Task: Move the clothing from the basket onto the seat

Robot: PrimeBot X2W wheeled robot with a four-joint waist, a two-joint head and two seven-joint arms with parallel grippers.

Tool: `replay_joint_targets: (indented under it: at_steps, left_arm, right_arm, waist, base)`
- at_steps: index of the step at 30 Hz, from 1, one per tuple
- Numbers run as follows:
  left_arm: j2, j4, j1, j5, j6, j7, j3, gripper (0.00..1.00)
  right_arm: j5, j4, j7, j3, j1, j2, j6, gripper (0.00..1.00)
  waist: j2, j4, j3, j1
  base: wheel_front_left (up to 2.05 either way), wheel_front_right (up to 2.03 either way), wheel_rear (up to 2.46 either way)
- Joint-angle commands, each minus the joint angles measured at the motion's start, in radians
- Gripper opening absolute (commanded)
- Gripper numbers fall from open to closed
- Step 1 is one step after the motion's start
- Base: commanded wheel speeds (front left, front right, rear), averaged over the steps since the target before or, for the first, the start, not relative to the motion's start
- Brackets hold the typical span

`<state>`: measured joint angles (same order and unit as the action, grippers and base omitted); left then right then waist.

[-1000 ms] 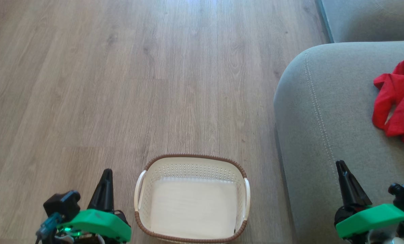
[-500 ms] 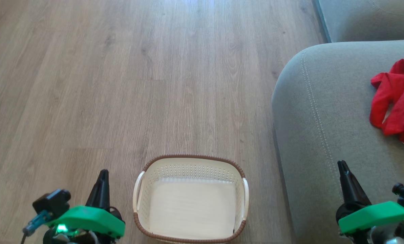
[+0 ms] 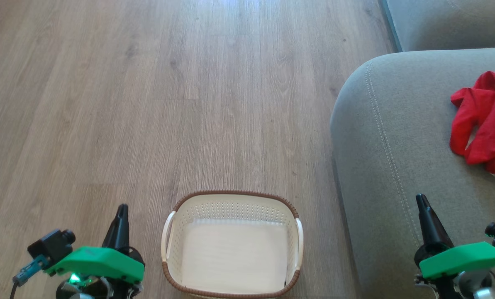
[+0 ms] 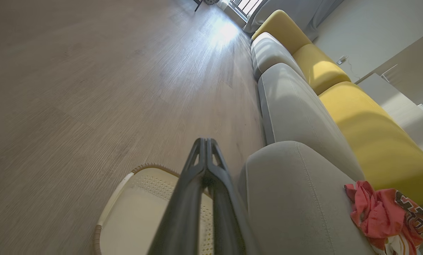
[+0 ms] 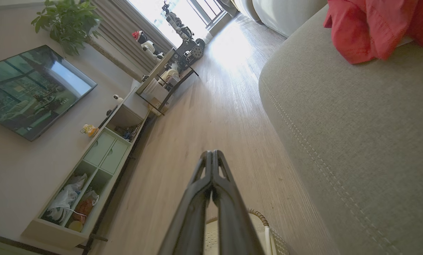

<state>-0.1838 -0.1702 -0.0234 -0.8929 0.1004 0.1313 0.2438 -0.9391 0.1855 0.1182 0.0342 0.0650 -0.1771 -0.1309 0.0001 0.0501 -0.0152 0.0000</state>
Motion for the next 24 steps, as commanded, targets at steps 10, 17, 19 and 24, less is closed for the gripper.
replay_joint_targets:
  at_steps: [10,17,19,24]
  left_arm:
    - [0.011,0.012,0.065,-0.107,-0.038,-0.032,-0.068,0.0]
    - [0.021,0.004,0.071,-0.173,-0.058,-0.052,-0.095,0.0]
    - [0.024,0.001,0.073,-0.192,-0.064,-0.057,-0.102,0.0]
    - [0.033,-0.007,0.079,-0.249,-0.081,-0.074,-0.126,0.0]
  right_arm:
    - [-0.1,-0.016,-0.029,-0.021,-0.07,0.011,0.0,0.0]
    - [-0.161,-0.009,-0.048,-0.032,-0.081,0.021,0.0,0.0]
    - [-0.179,-0.006,-0.053,-0.035,-0.084,0.024,0.0,0.0]
    - [-0.231,0.0,-0.07,-0.044,-0.093,0.033,0.0,0.0]
  waist:
    - [-0.0001,-0.006,0.002,0.0]
    - [-0.0001,-0.011,0.003,0.0]
    - [-0.0001,-0.012,0.003,0.0]
    - [-0.0001,-0.016,0.004,0.0]
  base:
    - [0.0,0.0,0.0]
    - [0.0,0.0,0.0]
    - [0.0,0.0,0.0]
    - [0.0,0.0,0.0]
